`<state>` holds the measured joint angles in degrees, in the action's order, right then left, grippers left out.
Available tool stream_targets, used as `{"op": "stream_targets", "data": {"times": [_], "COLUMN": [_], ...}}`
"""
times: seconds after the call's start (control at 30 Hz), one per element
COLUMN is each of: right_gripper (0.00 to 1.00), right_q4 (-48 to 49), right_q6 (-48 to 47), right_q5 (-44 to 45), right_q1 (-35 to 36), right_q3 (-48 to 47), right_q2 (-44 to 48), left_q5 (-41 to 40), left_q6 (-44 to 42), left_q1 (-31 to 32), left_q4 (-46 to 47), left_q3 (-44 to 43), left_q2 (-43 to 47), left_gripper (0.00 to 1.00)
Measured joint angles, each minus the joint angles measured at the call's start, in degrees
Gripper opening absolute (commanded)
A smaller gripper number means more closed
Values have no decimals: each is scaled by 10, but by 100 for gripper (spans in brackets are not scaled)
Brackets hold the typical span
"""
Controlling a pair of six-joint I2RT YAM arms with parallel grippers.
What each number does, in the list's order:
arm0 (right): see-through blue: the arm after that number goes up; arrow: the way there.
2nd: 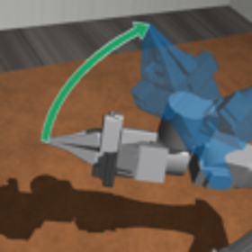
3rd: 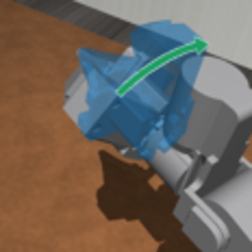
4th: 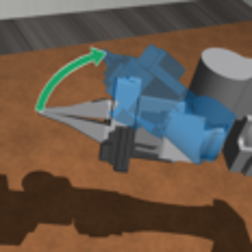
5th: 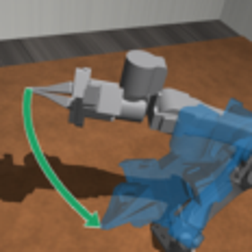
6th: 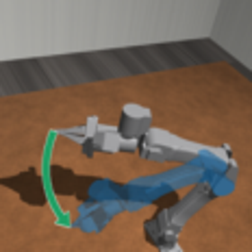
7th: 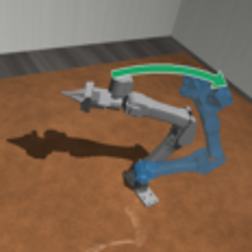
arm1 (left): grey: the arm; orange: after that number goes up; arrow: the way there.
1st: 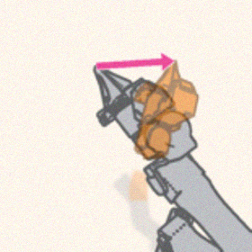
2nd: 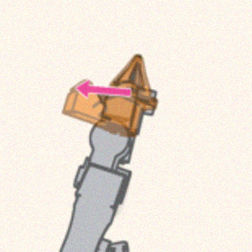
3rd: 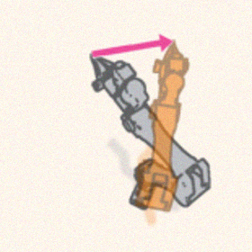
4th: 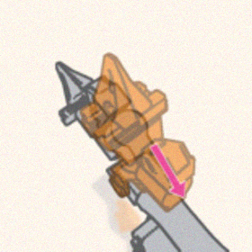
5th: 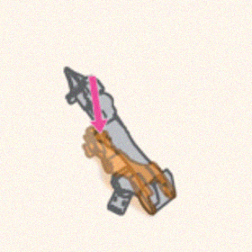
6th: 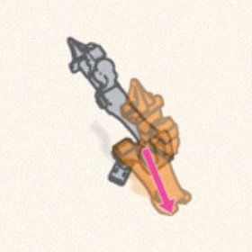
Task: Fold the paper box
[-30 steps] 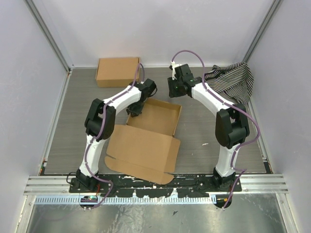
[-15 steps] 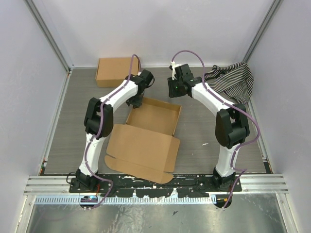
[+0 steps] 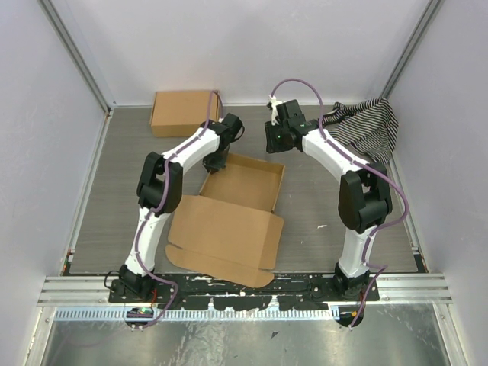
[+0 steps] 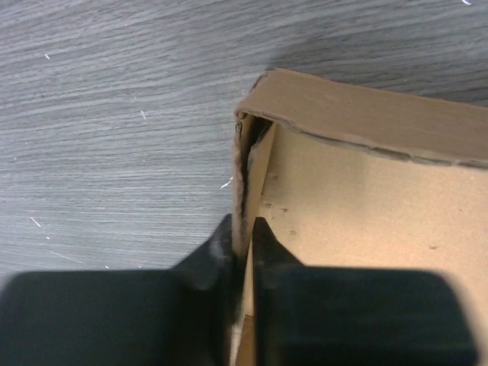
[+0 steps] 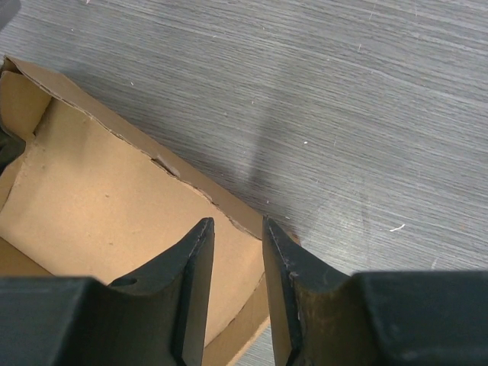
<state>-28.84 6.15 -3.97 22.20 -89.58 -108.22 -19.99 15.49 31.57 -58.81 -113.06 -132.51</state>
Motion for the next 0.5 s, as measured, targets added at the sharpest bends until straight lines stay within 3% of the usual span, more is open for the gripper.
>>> {"op": "stream_targets", "data": {"times": [0.3,0.43,0.5], "right_gripper": [36,39,42], "right_q4": [-1,-2,-2], "right_q6": [0,0,0], "right_q5": [-2,-4,-9], "right_q1": [-2,-2,-3], "right_q3": [0,0,0], "right_q2": [0,0,0], "left_q5": [-46,-56,-52], "left_q6": [-5,-14,-17], "left_q1": [14,22,23], "left_q4": [10,22,29], "left_q3": [12,20,29], "left_q2": [1,5,11], "left_gripper": [0,50,64]}}
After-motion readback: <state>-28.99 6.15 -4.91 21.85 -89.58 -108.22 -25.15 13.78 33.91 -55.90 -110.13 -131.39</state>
